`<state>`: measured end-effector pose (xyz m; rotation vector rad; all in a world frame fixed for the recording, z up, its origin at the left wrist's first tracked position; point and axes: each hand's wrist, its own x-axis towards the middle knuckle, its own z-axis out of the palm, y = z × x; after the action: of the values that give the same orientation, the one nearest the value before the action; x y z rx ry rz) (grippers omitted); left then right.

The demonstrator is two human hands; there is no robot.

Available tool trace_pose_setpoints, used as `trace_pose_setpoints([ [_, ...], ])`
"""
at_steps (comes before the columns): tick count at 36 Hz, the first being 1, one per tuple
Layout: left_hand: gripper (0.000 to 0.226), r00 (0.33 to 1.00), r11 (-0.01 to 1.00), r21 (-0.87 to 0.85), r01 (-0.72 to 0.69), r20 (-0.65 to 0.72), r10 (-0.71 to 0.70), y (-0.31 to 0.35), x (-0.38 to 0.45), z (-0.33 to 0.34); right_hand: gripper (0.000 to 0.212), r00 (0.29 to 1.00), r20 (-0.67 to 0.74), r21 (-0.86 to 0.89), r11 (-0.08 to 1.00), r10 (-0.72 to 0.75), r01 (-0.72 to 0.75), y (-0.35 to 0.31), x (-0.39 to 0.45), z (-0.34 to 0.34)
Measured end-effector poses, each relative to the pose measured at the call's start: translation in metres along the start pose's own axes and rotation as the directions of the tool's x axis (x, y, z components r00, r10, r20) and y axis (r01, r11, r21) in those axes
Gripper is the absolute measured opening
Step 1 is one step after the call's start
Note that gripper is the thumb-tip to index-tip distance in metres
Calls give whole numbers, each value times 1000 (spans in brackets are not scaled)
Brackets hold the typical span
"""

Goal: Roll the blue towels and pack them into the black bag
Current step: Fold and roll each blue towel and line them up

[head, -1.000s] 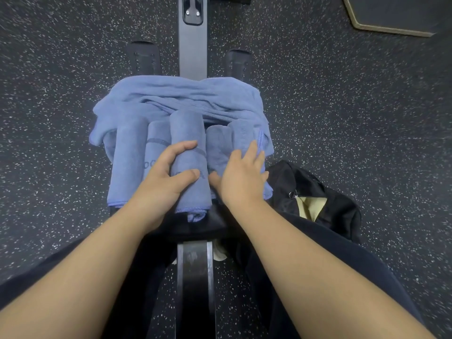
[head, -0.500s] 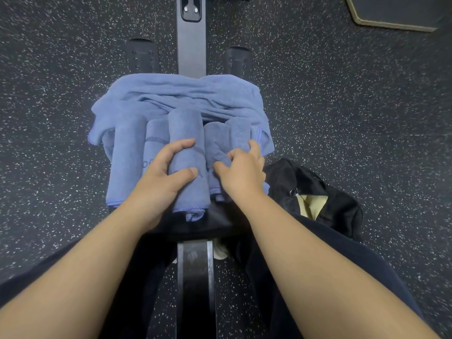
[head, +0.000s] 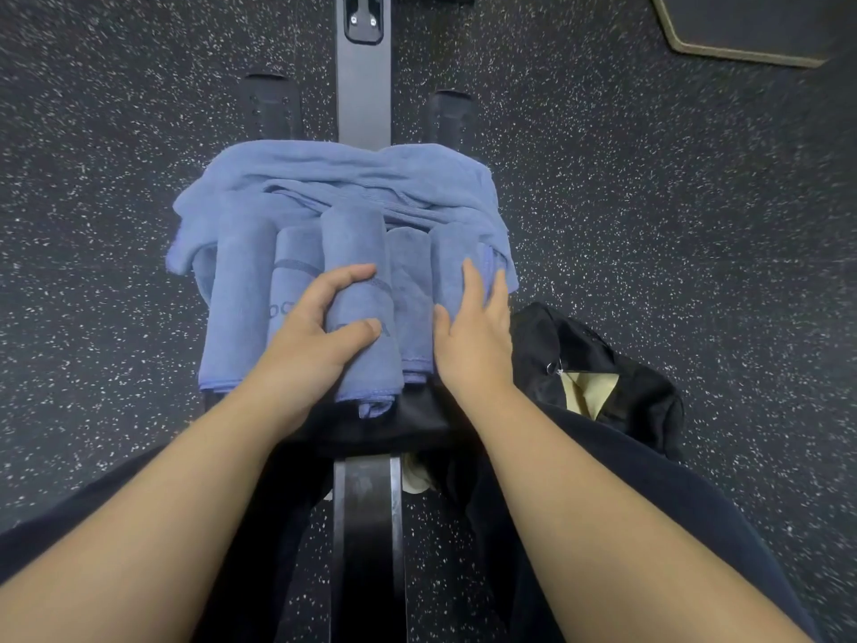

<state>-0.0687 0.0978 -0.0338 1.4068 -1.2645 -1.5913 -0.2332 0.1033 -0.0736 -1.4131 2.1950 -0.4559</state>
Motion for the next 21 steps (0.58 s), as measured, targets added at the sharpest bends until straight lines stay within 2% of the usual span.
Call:
trace_pose_setpoints([
  [3, 46, 1000, 1000, -6, -1, -4, 1, 0, 0, 0, 64, 999, 43, 38, 999, -33, 31, 1, 3, 0],
  [9, 48, 999, 999, -24, -35, -5, 35, -1, -1, 3, 60, 993, 91, 2, 997, -77, 77, 1, 10, -2],
  [12, 47, 998, 998, -47, -50, -31, 49, 1, -4, 5, 60, 991, 122, -124, 990, -55, 70, -3, 8, -12],
  [14, 49, 997, 996, -58, -67, -45, 65, 1, -8, 5, 59, 993, 90, -130, 988, -75, 87, -12, 4, -23],
  [17, 54, 993, 994, -25, -105, -58, 104, 3, -15, 6, 50, 972, 54, 77, 971, -231, 226, -29, -12, -42],
  [19, 59, 990, 990, -30, -136, -42, 135, 6, -20, 8, 45, 953, 145, 251, 941, -267, 226, -39, -29, -51],
  [21, 67, 985, 985, -40, -170, -6, 170, 10, -28, 9, 47, 930, 262, 336, 927, -259, 164, -43, -45, -56],
])
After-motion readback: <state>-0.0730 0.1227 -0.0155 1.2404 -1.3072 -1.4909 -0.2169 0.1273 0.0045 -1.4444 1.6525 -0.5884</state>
